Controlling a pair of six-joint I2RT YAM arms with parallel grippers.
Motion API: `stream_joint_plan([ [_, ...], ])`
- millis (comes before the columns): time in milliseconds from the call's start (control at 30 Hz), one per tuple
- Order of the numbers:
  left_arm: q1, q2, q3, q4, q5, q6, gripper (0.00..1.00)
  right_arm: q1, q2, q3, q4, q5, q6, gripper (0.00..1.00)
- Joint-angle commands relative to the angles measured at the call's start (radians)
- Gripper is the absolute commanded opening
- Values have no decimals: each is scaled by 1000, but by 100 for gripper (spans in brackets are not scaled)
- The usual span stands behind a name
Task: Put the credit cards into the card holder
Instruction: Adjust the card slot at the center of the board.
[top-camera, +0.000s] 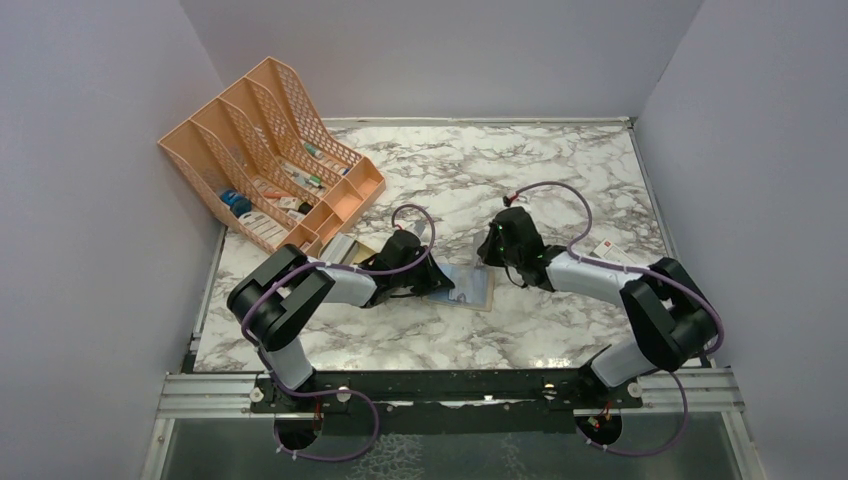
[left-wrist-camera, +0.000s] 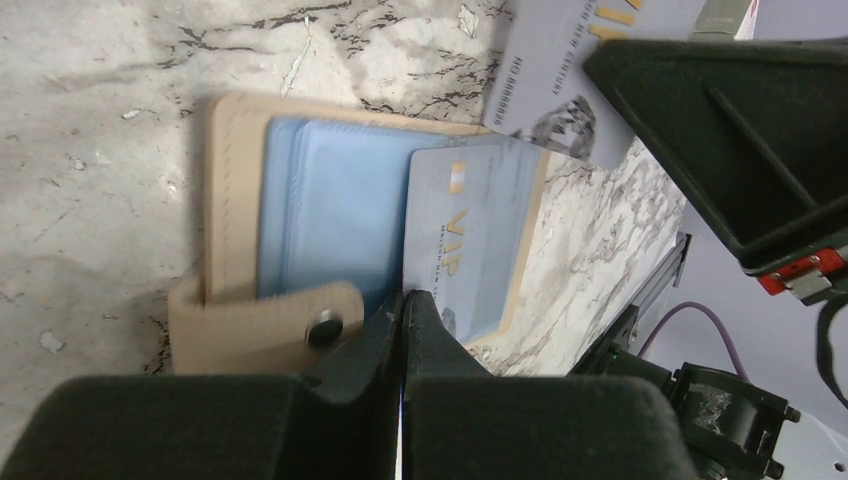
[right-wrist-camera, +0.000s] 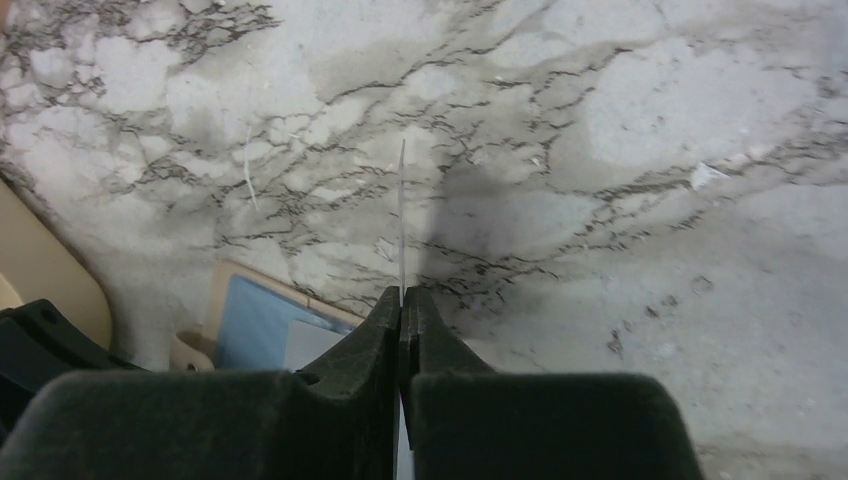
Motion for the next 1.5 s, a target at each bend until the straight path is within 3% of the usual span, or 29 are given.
stream_joint_plan([
  [0, -4, 5, 3, -14, -71, 11, 0, -6, -88, 49, -260, 71, -68, 1],
  [233, -4, 7, 12, -14, -52, 35, 0, -49, -150, 160, -544, 69, -83, 1],
  [400, -3, 22, 29, -14, -21, 70, 0, -52, -152, 127, -552, -30, -62, 1],
  [633, -5, 31, 33, -14, -7, 80, 0, -52, -105, 124, -627, 15, -24, 1],
  [1033, -33, 59, 69, -14, 6, 86, 0, -49, -169, -18, -494, -78, 70, 1],
  [1367, -77, 97, 118, -14, 19, 74, 0, -43, -173, -42, -451, -97, 104, 1],
  [1467, -90, 100, 126, -14, 15, 68, 7, -43, -177, -47, -451, -93, 109, 1],
])
